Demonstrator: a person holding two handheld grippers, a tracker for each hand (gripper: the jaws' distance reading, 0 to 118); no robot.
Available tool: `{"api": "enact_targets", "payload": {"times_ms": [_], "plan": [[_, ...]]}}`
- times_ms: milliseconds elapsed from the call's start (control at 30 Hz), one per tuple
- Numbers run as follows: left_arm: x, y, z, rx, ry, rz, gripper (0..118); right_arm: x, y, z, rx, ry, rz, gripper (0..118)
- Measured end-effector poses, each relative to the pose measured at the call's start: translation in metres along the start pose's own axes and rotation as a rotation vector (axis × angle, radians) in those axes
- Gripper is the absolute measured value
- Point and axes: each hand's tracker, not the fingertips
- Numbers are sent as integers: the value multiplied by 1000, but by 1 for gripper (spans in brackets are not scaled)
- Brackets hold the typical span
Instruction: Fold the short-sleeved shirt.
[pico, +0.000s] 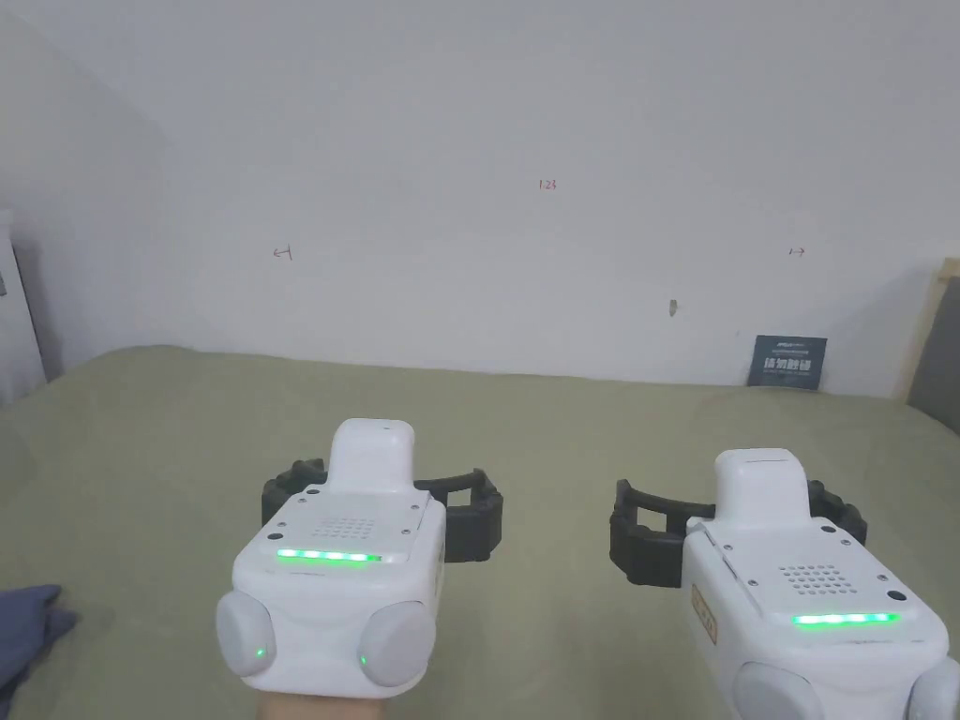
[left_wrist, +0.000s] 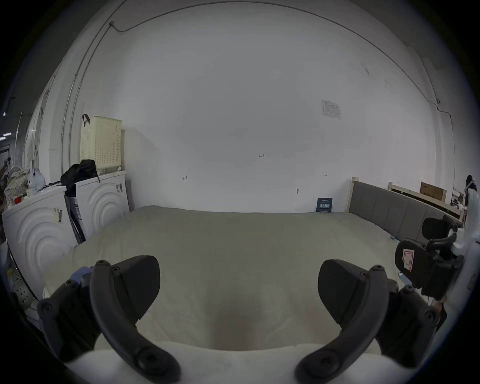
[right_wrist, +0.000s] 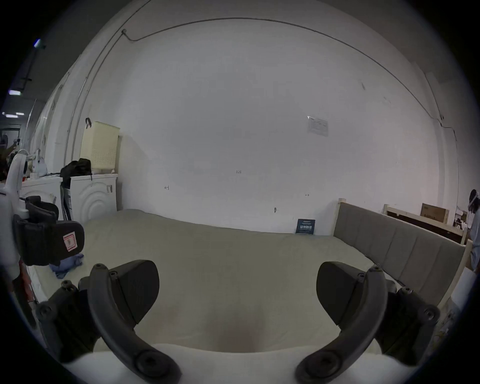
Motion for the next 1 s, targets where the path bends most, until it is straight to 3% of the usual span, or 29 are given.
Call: {"api": "enact_targets", "payload": {"times_ms": [467, 667, 1000], "plan": [[6, 5, -1, -17, -11, -15, 118, 8, 4, -2, -49, 75, -143, 118], [4, 9, 0, -4, -5, -2, 118, 0, 5, -2, -50, 7, -93, 118], [0, 13, -1, -4, -21, -10, 118, 2, 5, -2, -32, -19, -90, 118]]}}
